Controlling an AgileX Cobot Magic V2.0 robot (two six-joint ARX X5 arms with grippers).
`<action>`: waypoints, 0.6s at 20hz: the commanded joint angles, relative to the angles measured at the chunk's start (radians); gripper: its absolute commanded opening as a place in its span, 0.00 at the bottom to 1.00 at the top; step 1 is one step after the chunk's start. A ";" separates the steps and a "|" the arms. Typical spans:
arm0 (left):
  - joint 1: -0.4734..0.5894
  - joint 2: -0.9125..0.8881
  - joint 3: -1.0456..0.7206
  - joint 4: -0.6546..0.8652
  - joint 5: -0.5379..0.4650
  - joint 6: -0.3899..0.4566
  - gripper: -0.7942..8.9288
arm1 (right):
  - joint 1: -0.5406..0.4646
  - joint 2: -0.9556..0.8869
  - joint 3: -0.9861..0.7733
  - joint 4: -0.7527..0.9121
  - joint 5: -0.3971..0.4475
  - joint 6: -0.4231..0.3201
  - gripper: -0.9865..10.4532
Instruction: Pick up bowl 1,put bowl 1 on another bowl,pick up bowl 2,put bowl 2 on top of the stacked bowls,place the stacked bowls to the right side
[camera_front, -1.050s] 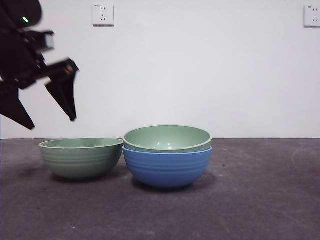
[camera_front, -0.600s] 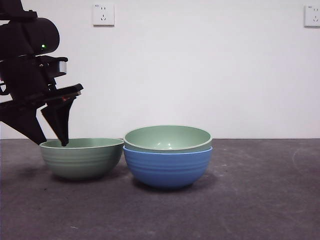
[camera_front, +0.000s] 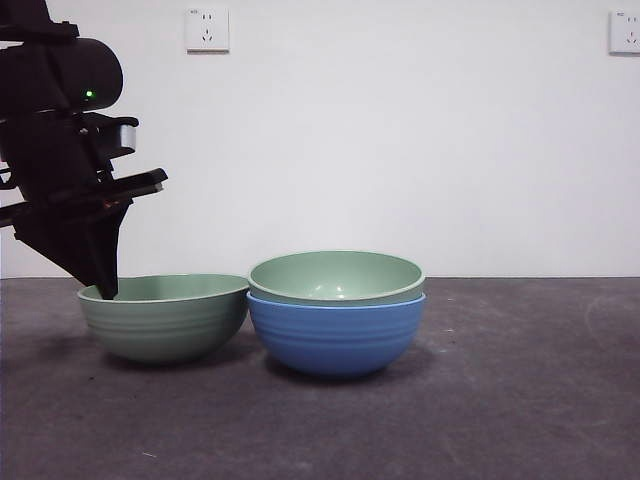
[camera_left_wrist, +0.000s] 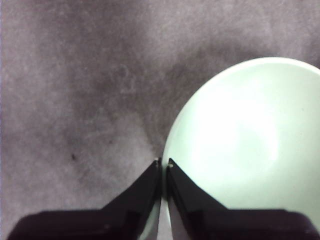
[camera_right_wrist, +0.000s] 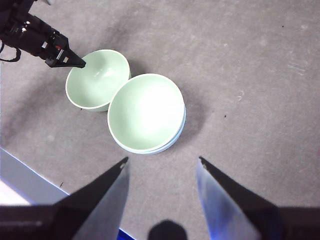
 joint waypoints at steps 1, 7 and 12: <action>-0.002 -0.034 0.024 -0.017 0.000 -0.003 0.07 | 0.001 0.000 -0.001 0.003 0.003 0.003 0.28; -0.051 -0.163 0.166 -0.157 0.020 0.005 0.07 | 0.001 0.000 -0.001 0.003 0.004 0.003 0.28; -0.209 -0.160 0.214 -0.158 0.008 0.004 0.07 | 0.001 0.000 -0.001 0.003 0.004 0.003 0.28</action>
